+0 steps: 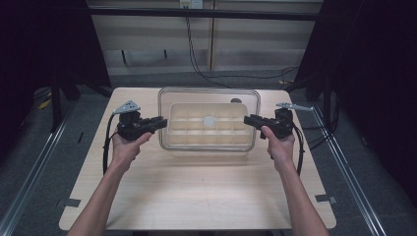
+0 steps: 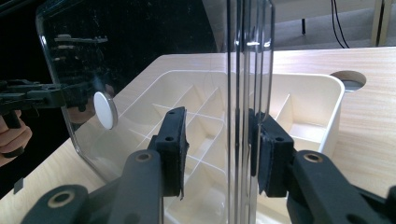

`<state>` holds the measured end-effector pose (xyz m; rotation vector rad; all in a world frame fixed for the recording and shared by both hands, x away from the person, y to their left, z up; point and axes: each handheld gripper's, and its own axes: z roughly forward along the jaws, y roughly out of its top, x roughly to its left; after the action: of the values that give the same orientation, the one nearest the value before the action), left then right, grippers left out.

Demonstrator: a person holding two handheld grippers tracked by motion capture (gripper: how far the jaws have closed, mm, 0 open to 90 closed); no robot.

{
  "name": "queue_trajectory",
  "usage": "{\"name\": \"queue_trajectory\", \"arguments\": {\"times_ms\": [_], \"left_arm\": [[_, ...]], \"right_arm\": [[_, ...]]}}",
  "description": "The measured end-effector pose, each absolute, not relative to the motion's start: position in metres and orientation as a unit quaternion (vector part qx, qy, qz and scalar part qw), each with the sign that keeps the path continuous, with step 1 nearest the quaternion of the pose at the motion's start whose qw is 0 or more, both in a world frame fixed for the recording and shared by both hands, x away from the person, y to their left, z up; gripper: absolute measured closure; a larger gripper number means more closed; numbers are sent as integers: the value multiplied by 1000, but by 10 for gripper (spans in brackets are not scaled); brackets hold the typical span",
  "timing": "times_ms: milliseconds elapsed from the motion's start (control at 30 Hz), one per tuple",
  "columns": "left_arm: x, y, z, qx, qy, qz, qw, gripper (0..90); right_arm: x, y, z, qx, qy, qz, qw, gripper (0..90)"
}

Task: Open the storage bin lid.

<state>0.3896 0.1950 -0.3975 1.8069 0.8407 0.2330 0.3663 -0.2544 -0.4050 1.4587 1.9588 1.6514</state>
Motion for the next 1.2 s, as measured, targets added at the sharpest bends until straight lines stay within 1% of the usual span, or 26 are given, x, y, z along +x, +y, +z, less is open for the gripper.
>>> {"name": "queue_trajectory", "arguments": {"times_ms": [667,967,1200], "left_arm": [[376,190,-403,776,341,95,522,725],[363,192,-402,784,332,92,516,729],[360,194,-407,786,337,90,511,730]], "right_arm": [[346,-260,-407,489,659,562,99,618],[337,-261,-404,487,660,563,98,619],[331,-260,-408,493,644,579,87,621]]}}
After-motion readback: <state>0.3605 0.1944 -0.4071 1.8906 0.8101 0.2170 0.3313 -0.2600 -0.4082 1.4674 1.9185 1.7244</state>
